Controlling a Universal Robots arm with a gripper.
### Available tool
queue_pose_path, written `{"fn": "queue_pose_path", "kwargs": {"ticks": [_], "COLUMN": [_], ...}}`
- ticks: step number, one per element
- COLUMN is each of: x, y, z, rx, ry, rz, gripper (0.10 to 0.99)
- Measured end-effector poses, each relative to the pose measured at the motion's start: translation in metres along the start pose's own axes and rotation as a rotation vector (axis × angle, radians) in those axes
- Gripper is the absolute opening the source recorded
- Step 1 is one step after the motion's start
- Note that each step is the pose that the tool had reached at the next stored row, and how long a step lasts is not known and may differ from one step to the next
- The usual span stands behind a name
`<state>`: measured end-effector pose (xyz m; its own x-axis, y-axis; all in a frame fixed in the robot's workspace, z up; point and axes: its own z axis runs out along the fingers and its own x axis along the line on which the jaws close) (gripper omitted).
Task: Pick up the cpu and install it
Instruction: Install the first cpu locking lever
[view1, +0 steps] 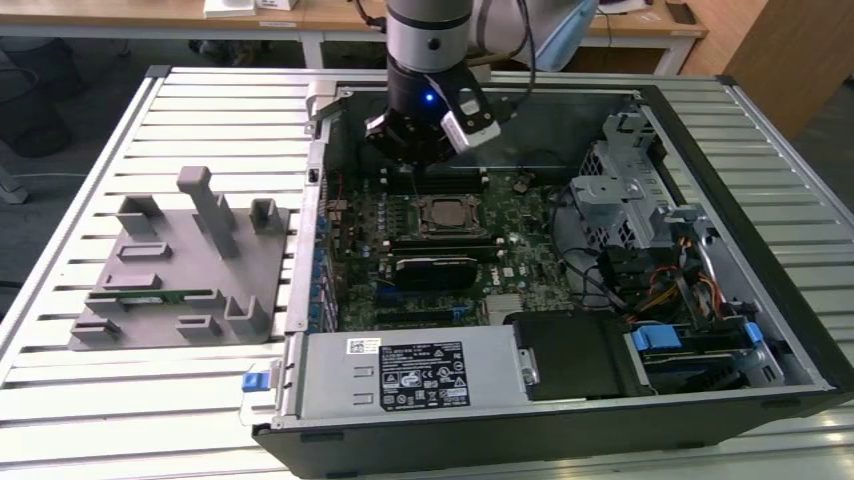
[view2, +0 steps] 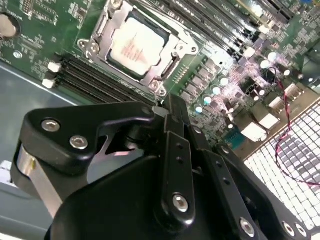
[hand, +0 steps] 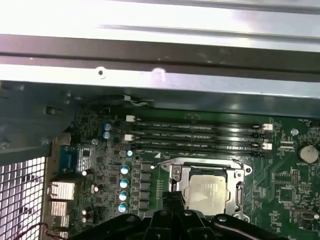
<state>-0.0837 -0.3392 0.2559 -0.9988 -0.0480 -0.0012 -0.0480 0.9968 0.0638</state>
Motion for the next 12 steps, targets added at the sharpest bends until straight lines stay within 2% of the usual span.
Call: {"fn": "queue_pose_path", "kwargs": {"ticks": [2, 4, 12], "x": [0.0051, 0.0108, 0.0213], "y": [0.0002, 0.0005, 0.003], "z": [0.0001, 0.0003, 0.0008], "rx": [0.0, 0.0, 0.0], "ry": [-0.0069, -0.0096, -0.0108], "rz": [-0.001, -0.001, -0.002], "gripper": [0.106, 0.106, 0.106]}}
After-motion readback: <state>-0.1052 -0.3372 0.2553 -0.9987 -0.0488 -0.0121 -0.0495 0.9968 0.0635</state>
